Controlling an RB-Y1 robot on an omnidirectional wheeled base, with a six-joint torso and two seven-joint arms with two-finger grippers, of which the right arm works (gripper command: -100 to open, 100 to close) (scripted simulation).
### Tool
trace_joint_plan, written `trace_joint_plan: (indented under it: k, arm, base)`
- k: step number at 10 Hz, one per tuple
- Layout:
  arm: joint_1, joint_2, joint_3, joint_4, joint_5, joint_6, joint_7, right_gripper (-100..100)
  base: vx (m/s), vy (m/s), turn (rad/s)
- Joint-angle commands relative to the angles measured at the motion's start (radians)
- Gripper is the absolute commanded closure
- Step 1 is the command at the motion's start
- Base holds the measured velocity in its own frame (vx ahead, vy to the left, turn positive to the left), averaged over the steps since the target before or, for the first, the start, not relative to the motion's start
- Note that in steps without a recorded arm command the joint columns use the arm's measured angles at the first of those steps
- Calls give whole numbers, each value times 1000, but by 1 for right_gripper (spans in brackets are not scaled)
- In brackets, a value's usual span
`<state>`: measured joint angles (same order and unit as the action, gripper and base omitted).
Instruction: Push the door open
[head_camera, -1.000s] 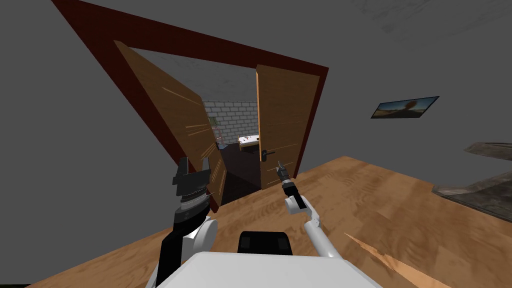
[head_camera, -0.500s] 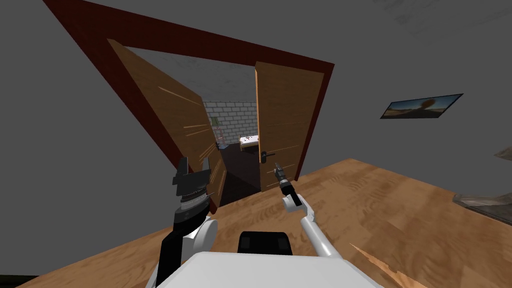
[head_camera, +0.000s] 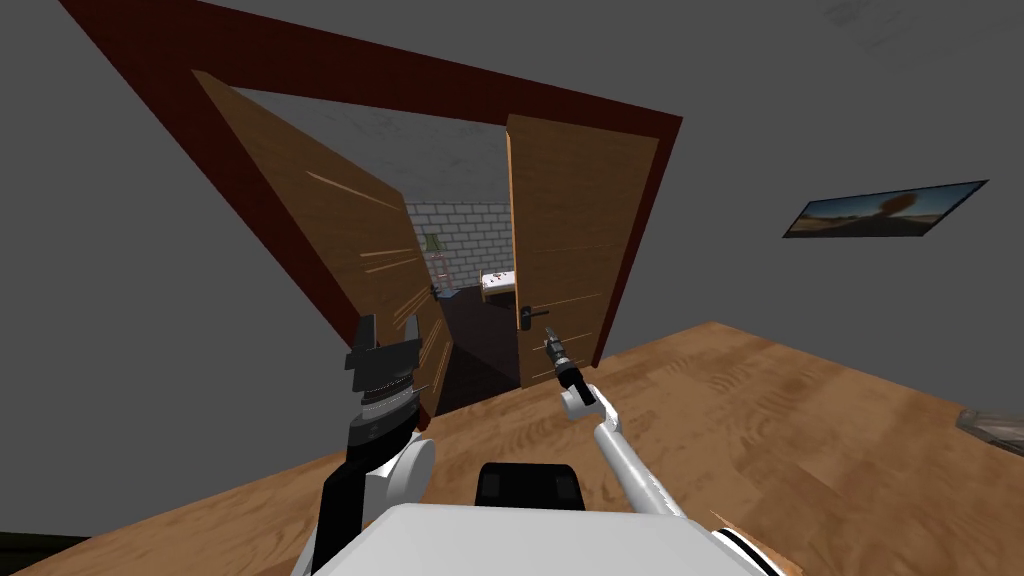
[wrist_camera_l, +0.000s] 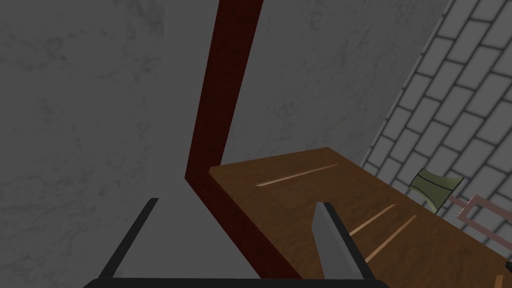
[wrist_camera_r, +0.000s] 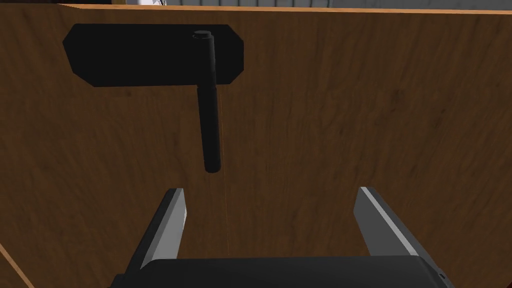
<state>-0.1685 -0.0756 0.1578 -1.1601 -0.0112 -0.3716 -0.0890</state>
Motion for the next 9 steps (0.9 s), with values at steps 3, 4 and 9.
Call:
trace_joint_plan:
  k: [3, 4, 9]
  arm:
    - [-38, 5, 13, 65, 7, 28, -13, -100]
    - [-44, 6, 15, 76, 7, 30, -14, -100]
    - [-68, 8, 15, 118, 10, 37, -17, -100]
  base:
    - [122, -101, 59]
    - [70, -63, 22]
    - [71, -30, 30]
